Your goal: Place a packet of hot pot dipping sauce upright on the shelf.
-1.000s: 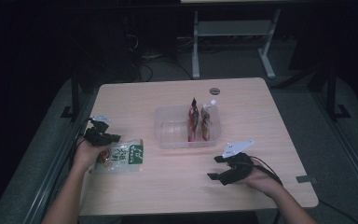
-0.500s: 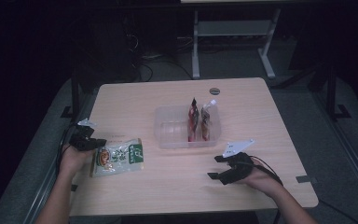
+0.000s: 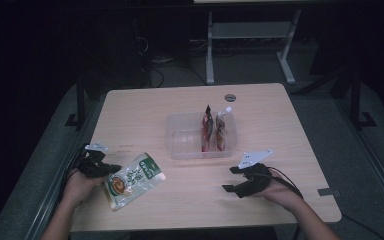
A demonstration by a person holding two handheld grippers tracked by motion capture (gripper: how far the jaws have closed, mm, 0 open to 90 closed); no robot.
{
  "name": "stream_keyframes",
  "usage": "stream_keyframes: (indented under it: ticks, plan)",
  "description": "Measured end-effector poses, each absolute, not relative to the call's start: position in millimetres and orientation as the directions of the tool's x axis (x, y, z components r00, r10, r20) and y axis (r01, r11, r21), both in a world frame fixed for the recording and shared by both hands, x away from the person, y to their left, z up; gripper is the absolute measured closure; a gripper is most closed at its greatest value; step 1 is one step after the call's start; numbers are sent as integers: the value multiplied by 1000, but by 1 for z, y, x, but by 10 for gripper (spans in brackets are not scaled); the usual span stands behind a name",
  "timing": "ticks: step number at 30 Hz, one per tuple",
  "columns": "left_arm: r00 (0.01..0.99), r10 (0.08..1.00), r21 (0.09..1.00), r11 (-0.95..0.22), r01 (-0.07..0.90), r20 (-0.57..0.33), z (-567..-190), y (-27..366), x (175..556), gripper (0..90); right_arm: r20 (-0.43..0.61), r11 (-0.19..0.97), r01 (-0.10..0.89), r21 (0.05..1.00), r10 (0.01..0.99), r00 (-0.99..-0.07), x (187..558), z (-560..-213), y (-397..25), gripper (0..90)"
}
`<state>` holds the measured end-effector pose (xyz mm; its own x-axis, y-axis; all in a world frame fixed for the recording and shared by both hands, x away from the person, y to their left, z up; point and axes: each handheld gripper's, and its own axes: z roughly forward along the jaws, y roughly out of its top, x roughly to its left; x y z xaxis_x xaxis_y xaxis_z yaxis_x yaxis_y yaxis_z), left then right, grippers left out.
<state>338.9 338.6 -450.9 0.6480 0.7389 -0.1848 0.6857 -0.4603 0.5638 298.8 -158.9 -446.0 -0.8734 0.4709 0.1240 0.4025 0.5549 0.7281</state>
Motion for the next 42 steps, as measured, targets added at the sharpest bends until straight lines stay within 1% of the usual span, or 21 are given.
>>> stream_keyframes:
  ticks: [7, 9, 11, 12, 13, 15, 17, 21, 23, 26, 28, 29, 33, 35, 39, 42]
  plan:
    - [724, 658, 561, -527, 638, -205, -452, 297, 331, 897, 122, 557, 400, 728, 469, -875, 299, -445, -160, 289]
    - [740, 640, 563, -542, 624, -205, -451, 291, 331, 897, 122, 556, 400, 728, 469, -875, 299, -445, -159, 289]
    - [752, 627, 570, -548, 612, -204, -447, 289, 331, 895, 123, 555, 400, 729, 470, -874, 299, -446, -159, 289]
    - [750, 628, 589, -532, 608, -207, -445, 289, 330, 882, 122, 555, 399, 730, 469, -875, 299, -446, -159, 289]
    - [762, 619, 588, -549, 594, -190, -440, 292, 329, 876, 122, 555, 399, 729, 468, -875, 299, -445, -159, 289]
    - [764, 614, 621, -524, 583, -200, -435, 295, 327, 845, 126, 554, 404, 727, 471, -873, 299, -445, -160, 290]
    - [769, 608, 631, -521, 574, -198, -430, 299, 323, 800, 129, 554, 409, 725, 474, -871, 299, -446, -160, 290]
    - [790, 589, 639, -546, 542, -167, -424, 301, 312, 626, 123, 559, 401, 726, 468, -875, 299, -446, -159, 289]
    - [789, 591, 634, -550, 544, -164, -425, 300, 305, 564, 123, 559, 401, 726, 469, -875, 299, -446, -159, 290]
    - [793, 595, 625, -572, 532, -131, -428, 298, 298, 462, 123, 558, 401, 726, 468, -875, 299, -446, -159, 290]
    - [802, 587, 609, -598, 521, -108, -431, 297, 299, 416, 125, 560, 401, 725, 466, -876, 299, -446, -159, 290]
    - [798, 591, 609, -592, 528, -117, -434, 296, 300, 402, 124, 561, 400, 725, 464, -877, 299, -446, -159, 290]
    - [820, 563, 559, -648, 517, -105, -445, 290, 300, 385, 127, 563, 402, 722, 464, -877, 299, -446, -158, 290]
    - [818, 560, 562, -639, 525, -126, -447, 291, 301, 388, 123, 564, 398, 724, 463, -878, 299, -447, -158, 290]
    - [817, 556, 553, -638, 537, -152, -448, 290, 302, 443, 124, 562, 401, 724, 465, -877, 300, -447, -159, 290]
    - [825, 546, 548, -649, 528, -147, -449, 288, 301, 525, 123, 563, 400, 723, 465, -877, 300, -447, -159, 290]
